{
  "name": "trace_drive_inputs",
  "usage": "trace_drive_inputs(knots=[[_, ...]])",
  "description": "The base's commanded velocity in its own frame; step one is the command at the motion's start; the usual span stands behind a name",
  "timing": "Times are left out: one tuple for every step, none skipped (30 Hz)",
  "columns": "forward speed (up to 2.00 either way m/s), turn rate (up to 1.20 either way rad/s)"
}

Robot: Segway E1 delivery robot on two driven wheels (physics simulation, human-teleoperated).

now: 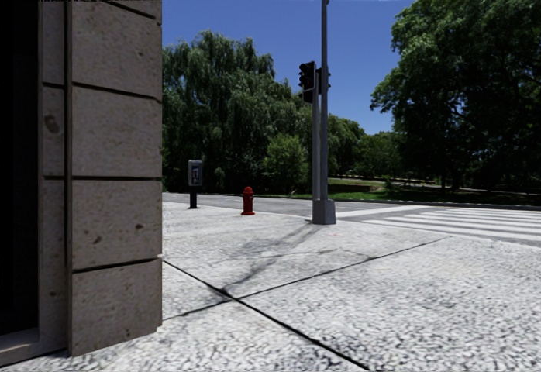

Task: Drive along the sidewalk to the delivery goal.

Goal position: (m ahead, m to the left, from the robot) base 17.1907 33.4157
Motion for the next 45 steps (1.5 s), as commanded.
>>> trace_drive_inputs(knots=[[1.24,0.0],[1.24,0.0],[1.24,0.0],[1.24,0.0],[1.24,0.0],[1.24,0.0],[1.24,0.0],[1.24,0.0],[1.24,0.0],[1.24,0.0],[1.24,0.0],[1.24,0.0],[1.24,0.0],[1.24,0.0],[1.24,0.0],[1.24,0.0],[1.24,0.0],[1.25,0.0],[1.25,0.0],[1.25,0.0],[1.25,0.0],[1.25,0.0],[1.25,0.0],[1.25,0.0],[1.25,0.0],[1.25,0.0],[1.25,0.0],[1.25,0.0],[1.25,0.0],[1.25,0.0],[1.25,0.0],[1.25,0.0],[1.25,0.0],[1.25,0.0],[1.25,0.0],[1.25,0.0],[1.25,0.0],[1.24,0.0],[1.24,0.01],[1.24,0.06],[1.24,0.06],[1.24,0.1],[1.24,0.12],[1.24,0.14],[1.24,0.14]])
